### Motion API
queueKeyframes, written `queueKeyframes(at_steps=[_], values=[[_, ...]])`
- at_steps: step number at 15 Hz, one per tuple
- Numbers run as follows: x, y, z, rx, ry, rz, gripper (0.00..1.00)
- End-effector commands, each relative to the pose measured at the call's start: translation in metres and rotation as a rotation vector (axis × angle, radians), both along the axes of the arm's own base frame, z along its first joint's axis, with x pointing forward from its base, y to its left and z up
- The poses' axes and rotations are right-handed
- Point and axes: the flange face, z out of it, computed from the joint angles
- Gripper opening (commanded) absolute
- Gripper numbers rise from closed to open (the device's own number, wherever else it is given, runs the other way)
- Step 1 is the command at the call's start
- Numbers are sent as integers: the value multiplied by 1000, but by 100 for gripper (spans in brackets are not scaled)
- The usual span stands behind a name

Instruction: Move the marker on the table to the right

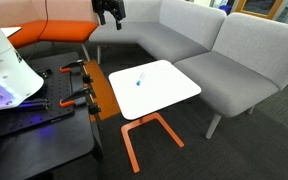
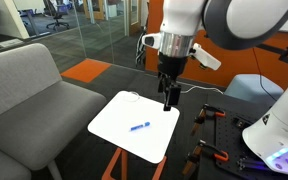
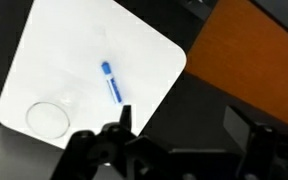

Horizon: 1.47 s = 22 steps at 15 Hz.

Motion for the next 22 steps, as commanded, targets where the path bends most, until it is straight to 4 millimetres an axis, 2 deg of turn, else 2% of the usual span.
queueKeyframes(at_steps=[1, 5, 9, 12, 16, 19, 22], values=[[11, 17, -49, -43, 19, 85, 100], [33, 18, -118, -67, 86, 122, 100], [64, 7, -165, -82, 132, 139, 100], [78, 4, -190, -88, 145, 141, 100], [87, -6, -216, -89, 171, 125, 100], [92, -18, -231, -89, 180, 117, 100], [104, -24, -237, -83, 132, 147, 100]])
